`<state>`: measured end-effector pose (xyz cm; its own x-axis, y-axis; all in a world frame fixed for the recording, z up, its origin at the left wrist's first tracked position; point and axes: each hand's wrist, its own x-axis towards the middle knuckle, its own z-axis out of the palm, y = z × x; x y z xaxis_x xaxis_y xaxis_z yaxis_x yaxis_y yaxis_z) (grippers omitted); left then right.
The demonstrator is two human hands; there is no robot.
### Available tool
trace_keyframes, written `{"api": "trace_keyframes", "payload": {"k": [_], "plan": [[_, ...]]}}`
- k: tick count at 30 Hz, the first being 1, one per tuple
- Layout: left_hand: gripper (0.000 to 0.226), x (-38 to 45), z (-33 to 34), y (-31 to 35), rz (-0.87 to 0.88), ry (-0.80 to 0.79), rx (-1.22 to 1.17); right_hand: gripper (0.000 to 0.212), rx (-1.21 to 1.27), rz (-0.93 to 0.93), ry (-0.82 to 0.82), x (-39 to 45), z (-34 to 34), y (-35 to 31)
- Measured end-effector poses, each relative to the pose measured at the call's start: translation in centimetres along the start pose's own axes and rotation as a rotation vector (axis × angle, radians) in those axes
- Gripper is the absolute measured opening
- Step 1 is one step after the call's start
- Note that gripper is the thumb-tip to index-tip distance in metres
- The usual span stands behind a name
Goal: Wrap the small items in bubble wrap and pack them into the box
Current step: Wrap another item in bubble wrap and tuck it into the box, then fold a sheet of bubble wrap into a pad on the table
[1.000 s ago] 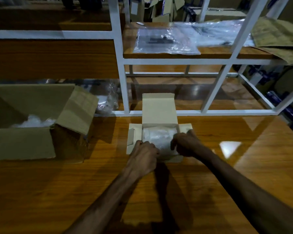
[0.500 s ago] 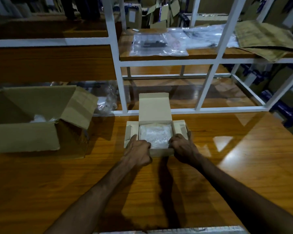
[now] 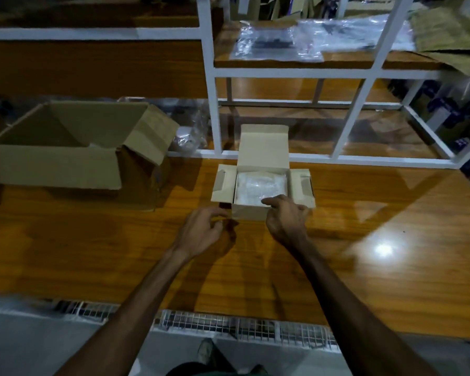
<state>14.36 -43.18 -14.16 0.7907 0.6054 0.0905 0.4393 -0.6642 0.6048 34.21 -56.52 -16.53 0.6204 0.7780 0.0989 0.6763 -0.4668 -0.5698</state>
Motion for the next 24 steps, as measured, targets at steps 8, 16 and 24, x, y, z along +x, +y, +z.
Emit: {"api": "trace_keyframes", "payload": {"k": [8,16,24], "plan": [[0.017,-2.3,-8.6,-4.4,-0.07,0.05,-0.207,0.025,0.6,-0.043,-0.041,1.2,3.5,-11.8],[0.017,1.0,-24.8,-11.6,0.052,0.297,-0.064,0.023,0.701,-0.2,-0.121,8.7,3.0,-24.9],[0.017,8.6,-34.7,-21.1,-0.021,0.09,0.186,0.026,0.433,-0.448,-0.201,17.5,4.3,-33.4]]}}
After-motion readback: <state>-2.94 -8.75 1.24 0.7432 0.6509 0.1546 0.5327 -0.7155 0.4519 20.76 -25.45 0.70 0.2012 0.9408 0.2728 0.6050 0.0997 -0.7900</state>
